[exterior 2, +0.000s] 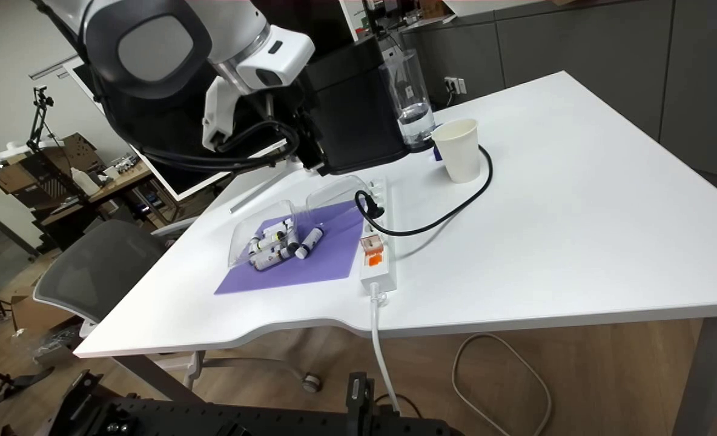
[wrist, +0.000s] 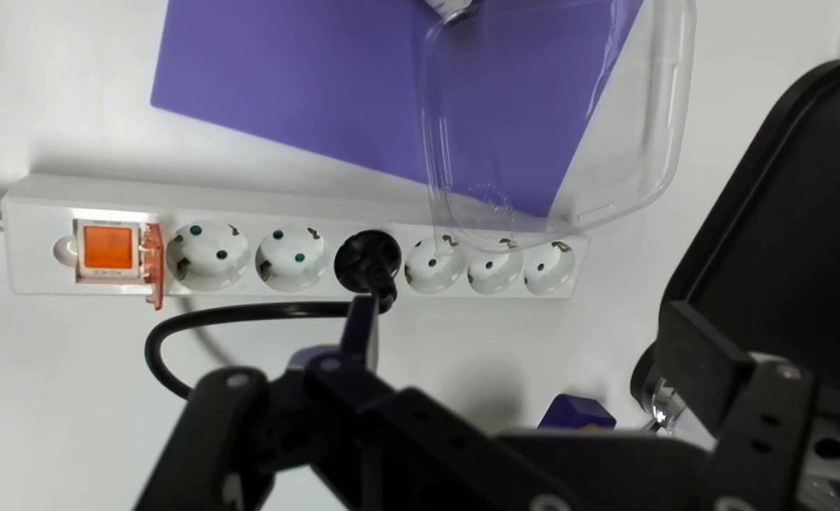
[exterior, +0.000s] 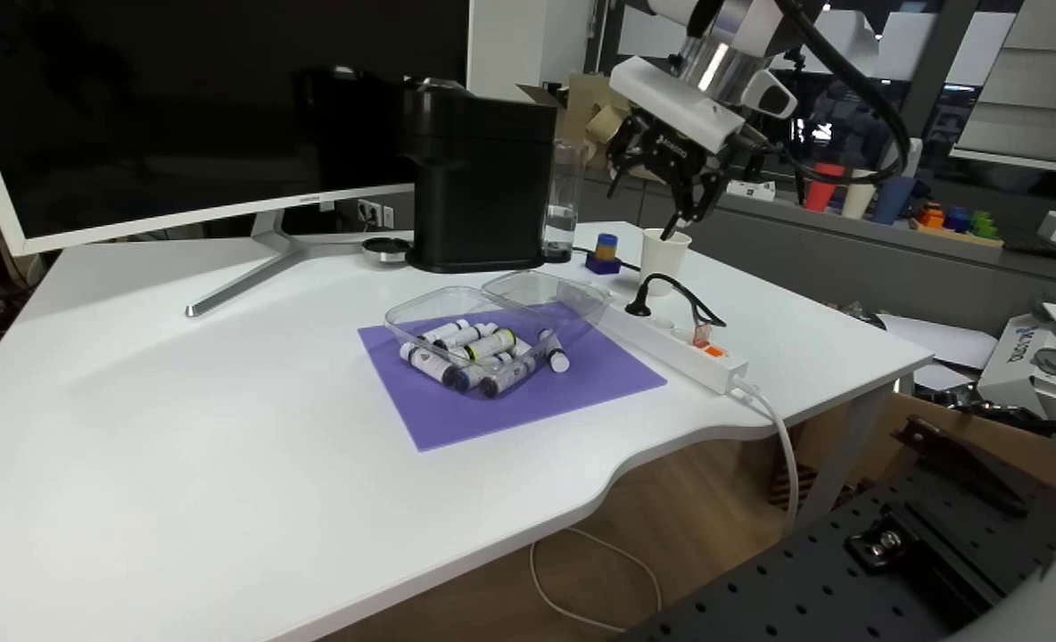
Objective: Close the clear container
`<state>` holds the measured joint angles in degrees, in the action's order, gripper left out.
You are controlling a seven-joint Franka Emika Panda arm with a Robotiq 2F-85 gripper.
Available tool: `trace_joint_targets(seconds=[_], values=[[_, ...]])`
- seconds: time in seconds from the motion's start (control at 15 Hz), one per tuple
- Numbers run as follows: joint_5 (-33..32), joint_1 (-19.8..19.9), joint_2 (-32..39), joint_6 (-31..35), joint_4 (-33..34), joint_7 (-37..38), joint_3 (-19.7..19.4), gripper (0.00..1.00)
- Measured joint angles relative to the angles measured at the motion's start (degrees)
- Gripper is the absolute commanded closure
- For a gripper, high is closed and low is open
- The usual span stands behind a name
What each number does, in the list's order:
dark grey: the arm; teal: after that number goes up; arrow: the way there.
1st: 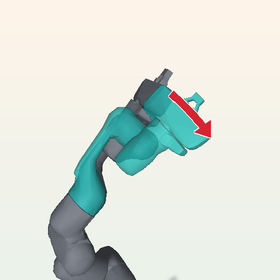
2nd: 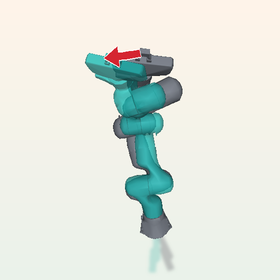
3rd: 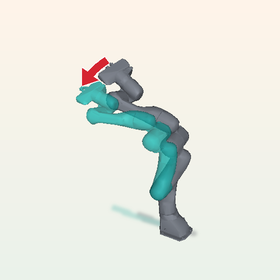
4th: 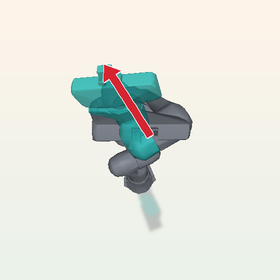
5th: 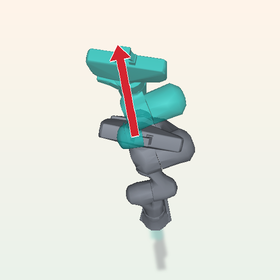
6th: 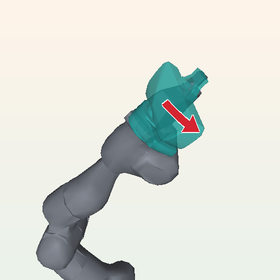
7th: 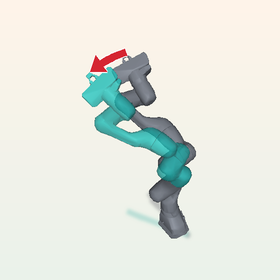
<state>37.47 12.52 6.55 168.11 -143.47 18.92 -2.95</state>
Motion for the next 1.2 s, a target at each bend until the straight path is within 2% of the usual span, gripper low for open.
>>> trace_joint_targets(seconds=[0.33,0.8,1.2], values=[[6.4,0.4,8.0,3.4,5.0,-3.1,2.7,0.0],[6.3,1.0,18.7,2.2,13.0,-3.3,3.4,0.0],[5.2,0.0,24.7,0.7,17.1,-3.3,3.3,0.0]])
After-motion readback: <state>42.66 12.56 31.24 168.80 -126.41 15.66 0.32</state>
